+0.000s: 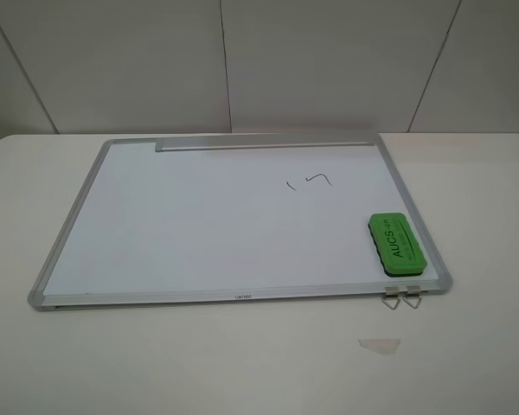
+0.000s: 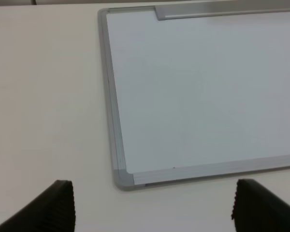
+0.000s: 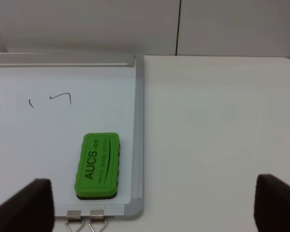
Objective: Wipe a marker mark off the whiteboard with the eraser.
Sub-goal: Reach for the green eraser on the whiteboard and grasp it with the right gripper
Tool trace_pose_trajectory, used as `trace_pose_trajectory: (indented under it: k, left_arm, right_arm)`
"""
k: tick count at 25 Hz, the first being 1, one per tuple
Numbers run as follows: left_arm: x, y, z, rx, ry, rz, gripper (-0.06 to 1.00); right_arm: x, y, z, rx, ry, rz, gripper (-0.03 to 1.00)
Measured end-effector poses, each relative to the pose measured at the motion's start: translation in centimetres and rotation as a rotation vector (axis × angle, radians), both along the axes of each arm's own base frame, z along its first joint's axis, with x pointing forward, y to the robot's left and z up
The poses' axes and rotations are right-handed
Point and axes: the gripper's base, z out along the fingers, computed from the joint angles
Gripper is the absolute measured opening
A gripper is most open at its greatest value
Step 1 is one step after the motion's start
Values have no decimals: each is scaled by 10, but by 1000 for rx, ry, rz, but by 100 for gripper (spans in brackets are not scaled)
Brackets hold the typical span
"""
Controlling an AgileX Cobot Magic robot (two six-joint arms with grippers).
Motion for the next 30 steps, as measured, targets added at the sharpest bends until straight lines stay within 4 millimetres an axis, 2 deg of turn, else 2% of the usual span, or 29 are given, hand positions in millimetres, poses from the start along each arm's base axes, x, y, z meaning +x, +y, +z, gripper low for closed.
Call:
trace_pose_trajectory:
  k: [30]
  left_arm:
    - [0, 0, 0, 0, 0, 0, 68]
  right_arm:
    - [0, 0, 0, 0, 0, 0, 83]
